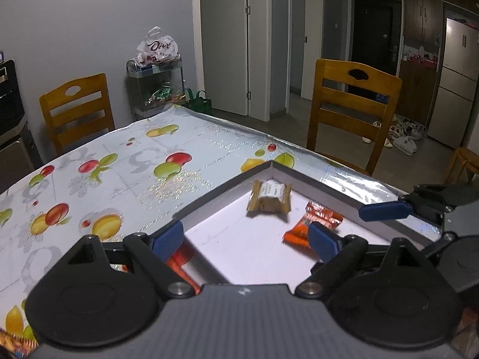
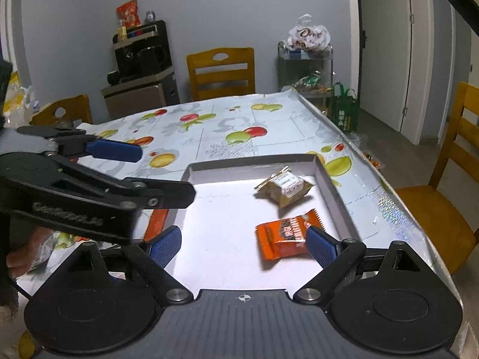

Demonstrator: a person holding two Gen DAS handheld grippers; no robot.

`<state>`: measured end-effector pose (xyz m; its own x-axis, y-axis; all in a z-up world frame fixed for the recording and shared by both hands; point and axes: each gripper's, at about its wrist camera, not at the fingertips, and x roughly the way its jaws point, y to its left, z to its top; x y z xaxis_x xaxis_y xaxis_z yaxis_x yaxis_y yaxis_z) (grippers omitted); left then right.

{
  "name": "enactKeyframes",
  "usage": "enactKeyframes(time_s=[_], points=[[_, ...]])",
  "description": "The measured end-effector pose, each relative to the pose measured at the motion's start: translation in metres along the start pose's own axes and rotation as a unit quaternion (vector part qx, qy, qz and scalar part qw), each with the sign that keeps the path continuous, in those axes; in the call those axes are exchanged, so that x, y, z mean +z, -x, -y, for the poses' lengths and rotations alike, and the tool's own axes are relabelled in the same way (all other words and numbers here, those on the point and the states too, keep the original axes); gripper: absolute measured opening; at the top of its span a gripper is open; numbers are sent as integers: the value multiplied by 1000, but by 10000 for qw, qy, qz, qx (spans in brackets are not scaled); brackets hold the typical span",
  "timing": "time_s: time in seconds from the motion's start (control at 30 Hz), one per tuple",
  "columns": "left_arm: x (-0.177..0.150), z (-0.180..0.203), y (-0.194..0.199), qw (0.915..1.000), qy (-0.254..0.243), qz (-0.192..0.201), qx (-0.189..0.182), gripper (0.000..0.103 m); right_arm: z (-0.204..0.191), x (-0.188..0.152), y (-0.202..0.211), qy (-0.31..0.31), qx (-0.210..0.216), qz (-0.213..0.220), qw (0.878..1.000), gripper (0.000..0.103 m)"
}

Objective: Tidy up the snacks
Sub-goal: 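Withdraw both tools from the tray back toward the snack pile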

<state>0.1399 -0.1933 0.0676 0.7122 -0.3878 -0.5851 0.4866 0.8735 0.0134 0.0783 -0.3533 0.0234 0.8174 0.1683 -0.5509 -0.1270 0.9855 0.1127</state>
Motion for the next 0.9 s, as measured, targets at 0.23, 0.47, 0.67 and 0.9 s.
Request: enactKeyframes(time_s=[0.23, 0.47, 0.67, 0.9], points=[[-17, -10, 28, 9999, 78, 56, 107, 92, -20, -3, 5, 242, 38, 1, 9997, 94], [-24, -19, 43, 9998, 180, 85, 96, 92, -33, -4, 7, 323, 91, -32, 9994, 94], [-28, -26, 54, 9993, 331, 144, 74, 92, -43, -2, 10, 396, 175, 11, 9991, 94], [-36, -33, 80, 9984, 459, 324, 55, 93, -66, 2, 11, 628, 338, 59, 9974, 96]])
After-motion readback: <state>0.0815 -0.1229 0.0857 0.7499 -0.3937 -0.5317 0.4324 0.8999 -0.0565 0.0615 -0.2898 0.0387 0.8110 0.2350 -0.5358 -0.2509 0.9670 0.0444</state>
